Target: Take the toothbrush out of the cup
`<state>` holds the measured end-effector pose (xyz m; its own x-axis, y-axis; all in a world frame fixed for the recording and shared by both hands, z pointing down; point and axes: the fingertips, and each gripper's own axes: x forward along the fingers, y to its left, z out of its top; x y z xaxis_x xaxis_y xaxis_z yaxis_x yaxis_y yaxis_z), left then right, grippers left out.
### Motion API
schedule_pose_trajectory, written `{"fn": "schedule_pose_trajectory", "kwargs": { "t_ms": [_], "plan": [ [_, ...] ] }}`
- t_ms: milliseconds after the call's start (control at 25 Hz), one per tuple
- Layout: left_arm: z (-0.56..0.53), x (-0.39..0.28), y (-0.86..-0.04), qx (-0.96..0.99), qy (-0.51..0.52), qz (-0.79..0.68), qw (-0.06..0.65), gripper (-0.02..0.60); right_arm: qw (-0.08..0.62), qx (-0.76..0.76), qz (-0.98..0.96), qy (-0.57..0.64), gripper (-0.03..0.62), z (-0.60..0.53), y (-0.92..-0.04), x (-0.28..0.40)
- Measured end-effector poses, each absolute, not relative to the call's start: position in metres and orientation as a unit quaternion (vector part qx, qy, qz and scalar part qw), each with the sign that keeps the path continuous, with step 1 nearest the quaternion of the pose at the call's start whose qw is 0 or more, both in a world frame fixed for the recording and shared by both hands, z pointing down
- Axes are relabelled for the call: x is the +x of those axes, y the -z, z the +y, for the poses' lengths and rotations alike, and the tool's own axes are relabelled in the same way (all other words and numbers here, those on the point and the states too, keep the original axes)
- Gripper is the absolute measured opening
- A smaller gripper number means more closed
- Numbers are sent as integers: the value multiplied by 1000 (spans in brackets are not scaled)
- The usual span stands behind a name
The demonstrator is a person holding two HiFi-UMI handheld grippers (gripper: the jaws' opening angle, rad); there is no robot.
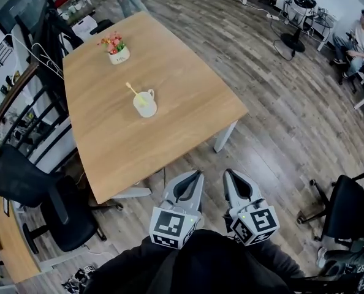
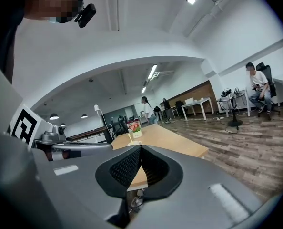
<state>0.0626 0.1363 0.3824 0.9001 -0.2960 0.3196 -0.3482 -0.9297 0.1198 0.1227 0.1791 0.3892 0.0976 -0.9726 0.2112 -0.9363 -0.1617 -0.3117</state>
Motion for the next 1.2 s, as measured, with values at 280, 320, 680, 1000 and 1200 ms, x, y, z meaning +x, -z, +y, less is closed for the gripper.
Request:
{"fn": "schedule_pose_trajectory", "kwargs": {
  "t_ms": [280, 320, 680, 1000, 1200],
  "plan": [
    [55, 36, -367, 958, -118, -243, 94, 9, 24, -687, 706, 172, 2, 94, -375, 100],
    [49, 32, -363, 957, -113, -251, 93, 9, 22, -681, 712, 168, 2, 86, -371, 96],
    [7, 8, -356, 939, -107, -313, 93, 9, 13, -637, 755, 154, 2, 31, -356, 81],
    [-54, 17, -355, 922, -108, -363, 85, 9, 20, -597, 788, 149, 2, -40, -356, 93],
    [-88, 32, -358, 909, -114, -390, 92, 9, 16, -569, 807, 158, 2, -80, -359, 105]
  ]
}}
